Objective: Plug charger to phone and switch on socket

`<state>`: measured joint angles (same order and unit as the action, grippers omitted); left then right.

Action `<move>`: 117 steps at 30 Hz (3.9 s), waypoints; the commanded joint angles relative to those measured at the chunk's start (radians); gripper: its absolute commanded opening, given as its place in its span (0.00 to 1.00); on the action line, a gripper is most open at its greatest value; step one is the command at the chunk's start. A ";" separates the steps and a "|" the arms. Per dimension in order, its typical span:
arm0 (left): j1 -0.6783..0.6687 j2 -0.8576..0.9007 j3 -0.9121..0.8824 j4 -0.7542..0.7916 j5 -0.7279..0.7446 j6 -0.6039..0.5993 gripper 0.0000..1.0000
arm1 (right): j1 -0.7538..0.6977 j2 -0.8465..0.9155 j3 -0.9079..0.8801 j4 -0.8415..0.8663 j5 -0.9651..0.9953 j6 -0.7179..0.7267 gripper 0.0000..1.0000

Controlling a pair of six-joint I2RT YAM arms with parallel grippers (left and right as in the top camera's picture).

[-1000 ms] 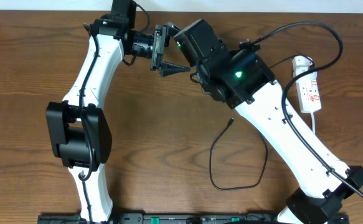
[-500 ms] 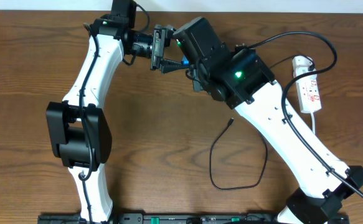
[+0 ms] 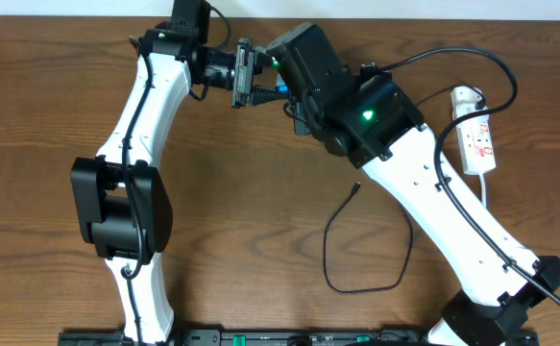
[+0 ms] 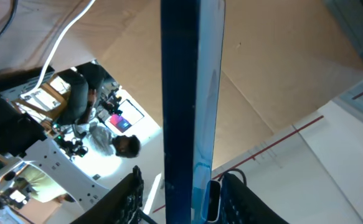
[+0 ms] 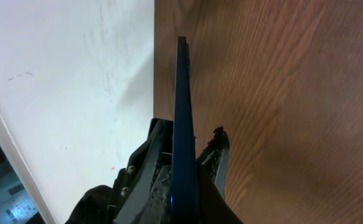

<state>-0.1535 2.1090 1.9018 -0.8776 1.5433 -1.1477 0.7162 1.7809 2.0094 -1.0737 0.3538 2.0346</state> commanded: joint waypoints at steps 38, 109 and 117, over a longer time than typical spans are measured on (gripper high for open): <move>0.000 -0.035 0.008 0.001 0.020 -0.063 0.12 | -0.002 -0.029 0.005 0.020 -0.002 0.014 0.03; 0.000 -0.035 0.008 0.002 0.027 0.080 0.07 | -0.412 -0.040 -0.625 -0.023 -0.345 -1.161 0.64; 0.000 -0.035 0.008 0.002 0.027 0.081 0.07 | -0.407 -0.040 -0.784 0.140 -0.442 -1.160 0.59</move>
<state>-0.1543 2.1090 1.9018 -0.8776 1.5173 -1.0698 0.3119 1.7493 1.2751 -0.9726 -0.0299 0.8726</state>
